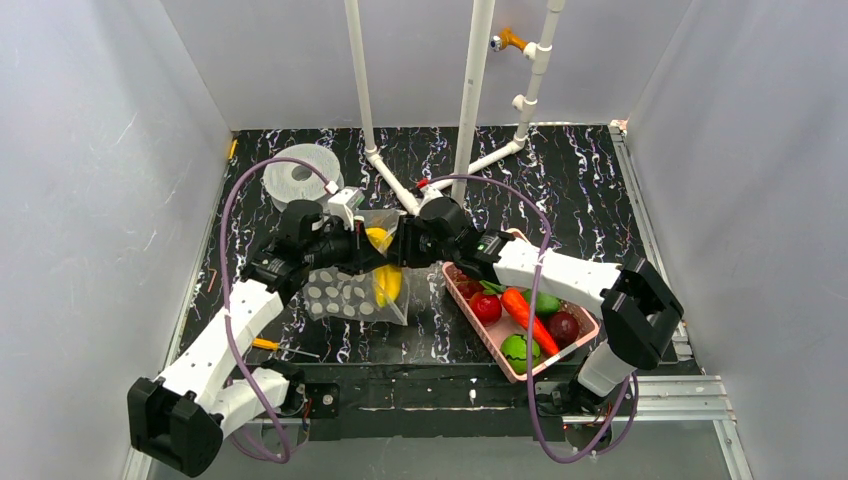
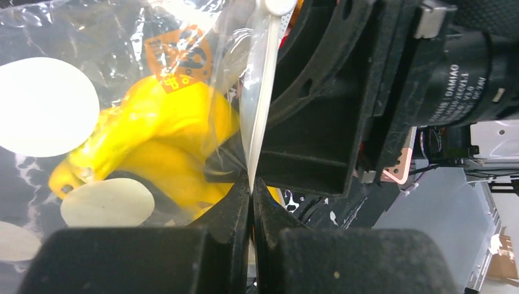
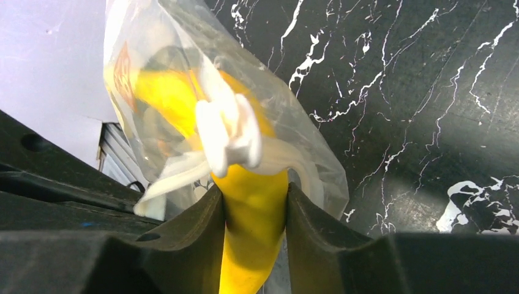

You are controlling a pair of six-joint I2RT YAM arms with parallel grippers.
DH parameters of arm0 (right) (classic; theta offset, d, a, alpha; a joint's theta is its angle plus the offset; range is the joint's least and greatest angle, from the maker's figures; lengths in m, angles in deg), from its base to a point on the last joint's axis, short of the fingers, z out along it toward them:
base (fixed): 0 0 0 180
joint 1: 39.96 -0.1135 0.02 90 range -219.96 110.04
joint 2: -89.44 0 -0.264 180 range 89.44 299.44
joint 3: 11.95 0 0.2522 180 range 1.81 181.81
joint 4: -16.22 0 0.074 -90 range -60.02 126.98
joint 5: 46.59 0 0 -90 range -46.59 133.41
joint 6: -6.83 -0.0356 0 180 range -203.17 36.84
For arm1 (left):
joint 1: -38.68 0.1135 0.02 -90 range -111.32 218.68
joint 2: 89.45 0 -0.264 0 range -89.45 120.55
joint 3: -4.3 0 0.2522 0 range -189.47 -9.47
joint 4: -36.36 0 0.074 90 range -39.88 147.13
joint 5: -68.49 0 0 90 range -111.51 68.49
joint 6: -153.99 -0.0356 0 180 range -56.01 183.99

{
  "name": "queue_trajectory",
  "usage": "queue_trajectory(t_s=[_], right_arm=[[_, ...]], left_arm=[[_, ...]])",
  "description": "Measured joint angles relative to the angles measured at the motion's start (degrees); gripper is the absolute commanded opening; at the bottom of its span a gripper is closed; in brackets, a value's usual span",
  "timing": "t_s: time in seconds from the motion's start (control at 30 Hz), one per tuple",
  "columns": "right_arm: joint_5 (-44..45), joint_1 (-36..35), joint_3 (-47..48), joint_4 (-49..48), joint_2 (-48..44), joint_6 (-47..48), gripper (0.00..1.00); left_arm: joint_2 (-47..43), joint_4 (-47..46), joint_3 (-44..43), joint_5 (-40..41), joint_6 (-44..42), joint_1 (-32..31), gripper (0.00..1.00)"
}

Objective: Place the food in the zip-top bag and seal the zipper
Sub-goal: Place the fake fruit in the zipper food storage bag, then adjust the zipper food storage bag at the center of the board.

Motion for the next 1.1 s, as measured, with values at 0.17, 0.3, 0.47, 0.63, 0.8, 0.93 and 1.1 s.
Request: queue_trajectory(t_s=[0.17, 0.3, 0.47, 0.63, 0.8, 0.93, 1.1], right_arm=[[-1.92, 0.24, 0.26, -0.24, 0.04, 1.88, 0.71], [-2.49, 0.22, 0.66, 1.25, 0.02, 3.28, 0.76], [-2.21, -0.31, 0.66, 4.59, -0.72, 5.62, 0.76], [0.72, -2.71, 0.74, 10.25, -4.17, 9.25, 0.77], [12.48, -7.91, 4.24, 16.96, -5.01, 10.78, 0.77], [23.61, -11.72, 11.10, 22.75, 0.42, 9.99, 0.74], [31.89, -14.43, 16.06, 25.81, 9.90, 10.08, 0.61]], left_arm=[[-4.52, -0.96, 1.29, 1.88, 0.04, -0.02, 0.00], [-7.10, -1.31, 2.10, 4.35, 0.13, -0.02, 0.00], [-7.67, -1.25, 2.14, 8.55, 0.15, -0.02, 0.00], [-7.50, -0.46, 2.14, 11.98, 0.15, -0.02, 0.00], [-6.73, 0.37, 2.14, 13.00, 0.15, -0.02, 0.00], [-6.67, 0.44, 2.14, 13.11, 0.15, 0.00, 0.00], [-6.69, 0.48, 2.14, 13.49, 0.15, 0.00, 0.00]])
